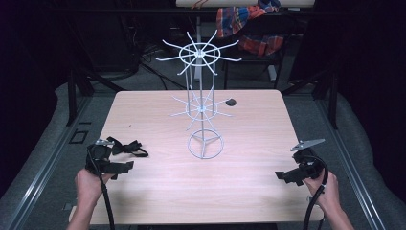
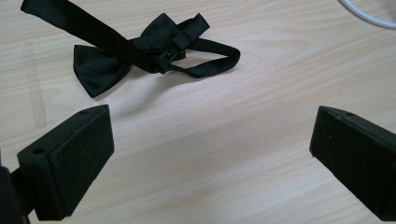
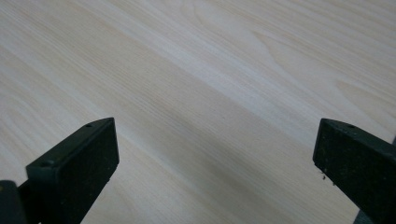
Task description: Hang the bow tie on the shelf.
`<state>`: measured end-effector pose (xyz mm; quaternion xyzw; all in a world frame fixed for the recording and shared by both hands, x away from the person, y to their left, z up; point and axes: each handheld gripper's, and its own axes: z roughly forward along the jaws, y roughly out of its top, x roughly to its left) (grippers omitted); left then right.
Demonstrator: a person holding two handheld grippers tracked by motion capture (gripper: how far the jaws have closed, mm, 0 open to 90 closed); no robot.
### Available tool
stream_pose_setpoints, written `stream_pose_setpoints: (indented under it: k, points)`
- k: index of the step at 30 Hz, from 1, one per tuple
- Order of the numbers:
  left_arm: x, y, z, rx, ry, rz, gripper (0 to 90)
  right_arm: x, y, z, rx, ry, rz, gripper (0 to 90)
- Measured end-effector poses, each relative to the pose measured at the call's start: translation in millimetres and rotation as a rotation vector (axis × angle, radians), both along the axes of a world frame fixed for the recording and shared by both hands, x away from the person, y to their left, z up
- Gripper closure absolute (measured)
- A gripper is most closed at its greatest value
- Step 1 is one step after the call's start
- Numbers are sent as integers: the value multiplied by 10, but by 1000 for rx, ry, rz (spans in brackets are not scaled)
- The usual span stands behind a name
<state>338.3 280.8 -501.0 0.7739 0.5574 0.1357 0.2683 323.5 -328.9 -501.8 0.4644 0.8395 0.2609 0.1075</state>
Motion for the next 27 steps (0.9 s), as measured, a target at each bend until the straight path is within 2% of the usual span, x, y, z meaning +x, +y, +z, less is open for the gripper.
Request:
stream_pose_setpoints:
  k: [2, 9, 15, 18, 21, 27]
  points:
    - [-4, -39, 12, 20, -7, -2, 0, 18, 16, -17, -2, 8, 4, 7]
    - [-13, -127, 37, 41, -15, -23, 0, 29, 74, -27, -15, 43, 42, 16]
    - [-16, -132, 65, 52, -31, -19, 2, 25, 93, -47, -36, 45, 48, 32]
    - [-9, -160, 92, 64, -61, -29, 3, 14, 84, -40, -33, 53, 49, 32]
    - [10, -161, 107, 67, -72, -43, 3, 16, 73, -40, -35, 55, 50, 33]
    - [115, -110, 109, 66, -109, -25, 6, 33, 92, -62, -34, 61, 46, 37]
